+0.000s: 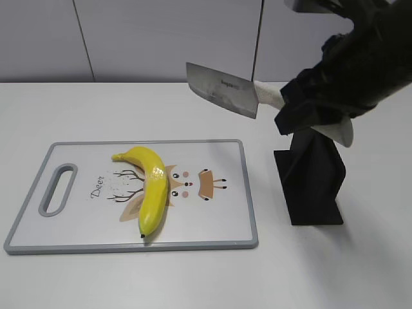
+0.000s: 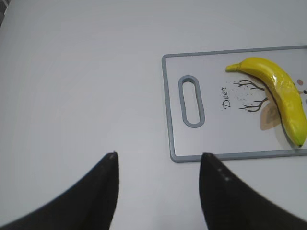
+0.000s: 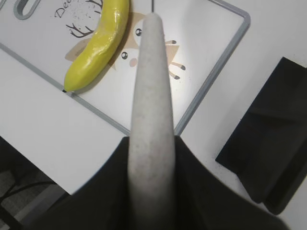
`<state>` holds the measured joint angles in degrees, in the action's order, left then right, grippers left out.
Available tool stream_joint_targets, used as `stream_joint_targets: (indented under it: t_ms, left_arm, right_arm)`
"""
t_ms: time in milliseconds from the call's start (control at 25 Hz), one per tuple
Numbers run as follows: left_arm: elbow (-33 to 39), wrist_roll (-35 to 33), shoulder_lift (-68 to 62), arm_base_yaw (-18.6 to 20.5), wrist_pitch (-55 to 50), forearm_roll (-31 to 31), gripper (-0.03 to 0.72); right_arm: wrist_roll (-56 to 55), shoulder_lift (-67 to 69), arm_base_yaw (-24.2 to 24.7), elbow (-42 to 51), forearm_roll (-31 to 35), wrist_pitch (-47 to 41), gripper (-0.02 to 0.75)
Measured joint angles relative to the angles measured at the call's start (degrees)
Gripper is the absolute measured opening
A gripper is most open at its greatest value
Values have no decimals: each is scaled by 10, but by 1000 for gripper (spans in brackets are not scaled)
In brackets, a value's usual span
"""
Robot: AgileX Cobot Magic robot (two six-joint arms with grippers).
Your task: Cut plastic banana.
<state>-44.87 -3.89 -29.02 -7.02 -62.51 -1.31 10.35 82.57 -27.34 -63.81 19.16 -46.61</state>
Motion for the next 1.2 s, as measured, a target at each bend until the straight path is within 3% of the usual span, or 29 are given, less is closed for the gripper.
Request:
stream_joint_targets:
  t_ms: [320, 520, 1200]
  left_arm:
    - [92, 1, 197, 0, -20, 1, 497]
    - [119, 1, 264, 0, -27, 1, 491]
    - [161, 1, 277, 0, 25, -4, 490]
  right_arm:
    - [-66, -101, 0, 115, -8, 40, 167]
    - [-153, -151, 0, 145, -81, 42, 167]
    - [-416, -166, 0, 150, -293, 53, 167]
